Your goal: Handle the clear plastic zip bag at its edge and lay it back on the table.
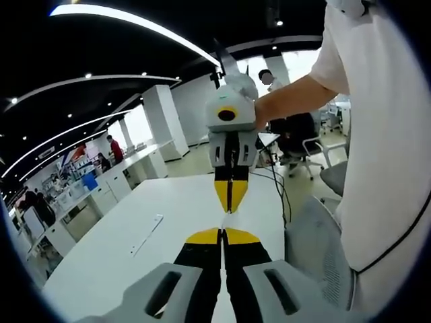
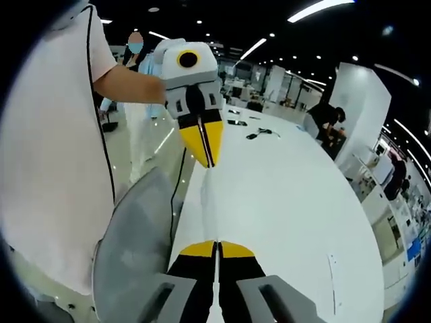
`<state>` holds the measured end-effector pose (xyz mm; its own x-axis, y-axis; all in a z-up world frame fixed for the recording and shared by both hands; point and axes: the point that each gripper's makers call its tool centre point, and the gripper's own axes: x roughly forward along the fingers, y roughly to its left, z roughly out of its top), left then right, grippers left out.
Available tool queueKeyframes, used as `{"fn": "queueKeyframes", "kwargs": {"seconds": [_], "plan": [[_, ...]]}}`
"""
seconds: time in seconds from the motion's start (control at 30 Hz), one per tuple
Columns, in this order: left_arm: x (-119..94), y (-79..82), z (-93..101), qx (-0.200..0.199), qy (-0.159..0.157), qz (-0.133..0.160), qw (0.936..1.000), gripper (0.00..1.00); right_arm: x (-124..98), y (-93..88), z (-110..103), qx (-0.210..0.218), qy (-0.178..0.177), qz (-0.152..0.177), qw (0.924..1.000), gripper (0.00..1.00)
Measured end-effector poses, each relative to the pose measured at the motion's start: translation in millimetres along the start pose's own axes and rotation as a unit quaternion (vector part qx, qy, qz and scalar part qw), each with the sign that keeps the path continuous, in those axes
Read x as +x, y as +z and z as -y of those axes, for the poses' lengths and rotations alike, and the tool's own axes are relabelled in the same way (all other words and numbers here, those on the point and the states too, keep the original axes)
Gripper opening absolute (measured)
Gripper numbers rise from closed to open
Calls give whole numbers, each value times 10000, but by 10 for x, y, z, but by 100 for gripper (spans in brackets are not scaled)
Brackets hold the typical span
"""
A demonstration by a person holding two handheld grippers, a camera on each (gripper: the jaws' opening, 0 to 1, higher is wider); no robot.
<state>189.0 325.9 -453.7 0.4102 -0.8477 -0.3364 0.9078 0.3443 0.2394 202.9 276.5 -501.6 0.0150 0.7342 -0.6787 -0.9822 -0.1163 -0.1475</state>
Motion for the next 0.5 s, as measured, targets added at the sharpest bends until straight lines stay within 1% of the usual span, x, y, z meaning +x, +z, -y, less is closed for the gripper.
{"fn": "queueKeyframes", "kwargs": {"seconds": [0.23, 0.5], "plan": [[16, -40, -3, -37, -3, -89, 10000, 0, -13, -15, 18, -31, -81, -96, 9999, 0], [45, -50, 0, 36, 3, -130, 9999, 0, -23, -55, 47, -43, -180, -257, 9995, 0]]}}
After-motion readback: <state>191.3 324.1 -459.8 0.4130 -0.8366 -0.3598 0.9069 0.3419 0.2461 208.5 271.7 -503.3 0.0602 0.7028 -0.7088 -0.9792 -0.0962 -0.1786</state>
